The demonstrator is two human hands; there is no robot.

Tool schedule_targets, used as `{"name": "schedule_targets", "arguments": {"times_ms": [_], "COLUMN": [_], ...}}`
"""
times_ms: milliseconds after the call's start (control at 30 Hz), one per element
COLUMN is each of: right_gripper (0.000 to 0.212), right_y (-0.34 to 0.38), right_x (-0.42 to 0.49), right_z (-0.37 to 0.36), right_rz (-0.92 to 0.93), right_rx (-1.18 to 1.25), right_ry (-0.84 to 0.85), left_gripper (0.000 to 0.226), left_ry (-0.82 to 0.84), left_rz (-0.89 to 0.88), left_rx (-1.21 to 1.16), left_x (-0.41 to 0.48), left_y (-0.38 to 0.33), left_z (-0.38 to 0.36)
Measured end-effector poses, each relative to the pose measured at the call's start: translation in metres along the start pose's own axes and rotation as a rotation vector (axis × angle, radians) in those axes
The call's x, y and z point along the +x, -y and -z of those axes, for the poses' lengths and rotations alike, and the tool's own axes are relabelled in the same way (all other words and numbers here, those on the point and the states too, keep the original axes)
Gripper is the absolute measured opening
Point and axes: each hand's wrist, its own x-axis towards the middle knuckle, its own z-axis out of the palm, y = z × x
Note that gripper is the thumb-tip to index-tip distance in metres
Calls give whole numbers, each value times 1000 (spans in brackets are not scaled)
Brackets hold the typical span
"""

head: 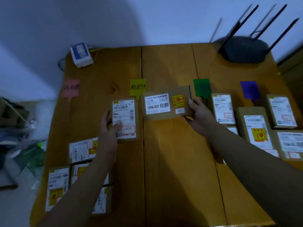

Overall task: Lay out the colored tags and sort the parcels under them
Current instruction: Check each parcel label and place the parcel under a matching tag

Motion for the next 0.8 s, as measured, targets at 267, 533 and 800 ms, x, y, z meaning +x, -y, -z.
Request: {"name": "schedule_targets", "arguments": {"times_ms": [267, 533, 800], "right_gripper": [47, 48, 50], "right_y": [-19, -27, -31], "right_x": [46, 48, 43], "right_z": [2, 8, 10], "right_rz": [-104, -98, -60], "right_rx": [41, 24, 57], "right_ry": [-47, -35, -1], "left_gripper": [72, 70, 68], "left_ry": [15, 26, 36], "left_rz": [110, 136, 144], "left_rx": [37, 47, 74], "left_x": [-23, -39, -49], "left_y": [34, 41, 61], "left_z": [-22, -32, -28]}}
